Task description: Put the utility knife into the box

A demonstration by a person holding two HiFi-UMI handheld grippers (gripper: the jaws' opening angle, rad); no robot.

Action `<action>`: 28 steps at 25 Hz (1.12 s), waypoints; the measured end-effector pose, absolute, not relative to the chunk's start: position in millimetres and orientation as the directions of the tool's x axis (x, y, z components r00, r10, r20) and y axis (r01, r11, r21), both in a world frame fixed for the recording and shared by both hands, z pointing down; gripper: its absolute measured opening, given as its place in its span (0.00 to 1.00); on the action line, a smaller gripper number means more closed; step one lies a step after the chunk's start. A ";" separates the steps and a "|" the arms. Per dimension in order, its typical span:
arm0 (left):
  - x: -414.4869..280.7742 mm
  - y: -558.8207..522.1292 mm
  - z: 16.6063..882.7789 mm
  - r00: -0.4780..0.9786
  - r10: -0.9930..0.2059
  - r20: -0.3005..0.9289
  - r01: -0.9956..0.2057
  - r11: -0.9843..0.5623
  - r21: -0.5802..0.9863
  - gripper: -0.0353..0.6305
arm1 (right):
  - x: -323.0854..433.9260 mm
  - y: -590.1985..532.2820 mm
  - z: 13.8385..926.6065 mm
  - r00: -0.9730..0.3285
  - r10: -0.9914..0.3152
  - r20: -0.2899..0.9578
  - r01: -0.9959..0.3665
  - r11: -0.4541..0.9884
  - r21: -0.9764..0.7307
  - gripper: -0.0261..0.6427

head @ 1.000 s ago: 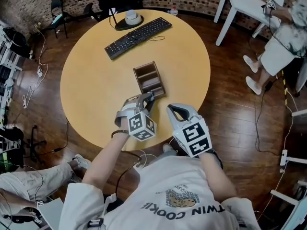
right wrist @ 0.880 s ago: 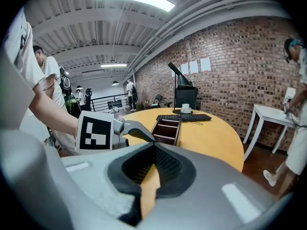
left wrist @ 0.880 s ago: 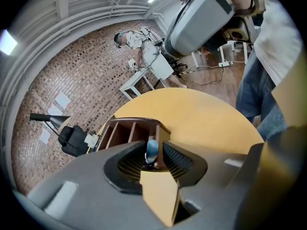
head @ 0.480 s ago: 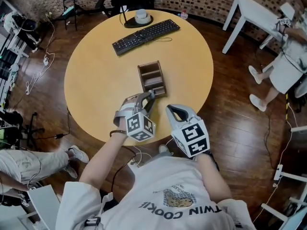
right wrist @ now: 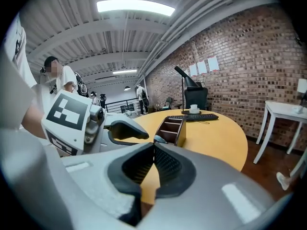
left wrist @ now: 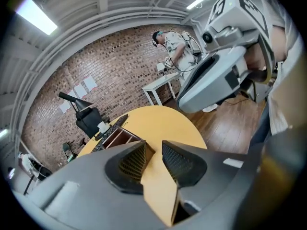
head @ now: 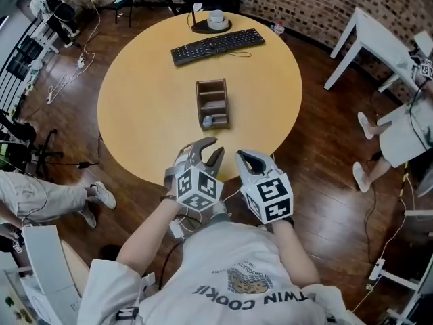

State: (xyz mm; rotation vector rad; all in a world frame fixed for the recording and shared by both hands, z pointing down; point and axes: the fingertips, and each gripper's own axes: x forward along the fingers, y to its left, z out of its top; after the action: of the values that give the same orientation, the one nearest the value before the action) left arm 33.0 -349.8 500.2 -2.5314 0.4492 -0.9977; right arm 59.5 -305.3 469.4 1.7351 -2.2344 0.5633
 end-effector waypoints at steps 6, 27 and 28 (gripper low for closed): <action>47.5 -305.7 479.8 0.712 -0.458 0.532 -0.273 -0.879 -0.391 0.18 | 74.6 -272.0 465.3 -0.294 -0.868 0.400 -0.955 0.248 -0.164 0.04; 52.9 -152.5 452.0 0.632 -0.651 0.421 -0.639 -0.745 -0.191 0.08 | 87.2 -144.6 439.1 -0.524 -0.823 0.219 -0.840 0.457 -0.292 0.04; 53.2 -146.6 449.0 0.629 -0.656 0.416 -0.649 -0.739 -0.184 0.08 | 86.8 -140.2 437.9 -0.532 -0.817 0.221 -0.835 0.464 -0.295 0.04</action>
State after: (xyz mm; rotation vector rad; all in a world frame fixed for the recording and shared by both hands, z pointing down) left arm 53.2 -146.6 449.0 -2.8208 1.1297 -0.7306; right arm 86.8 -140.2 437.9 1.4950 -2.6458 0.5764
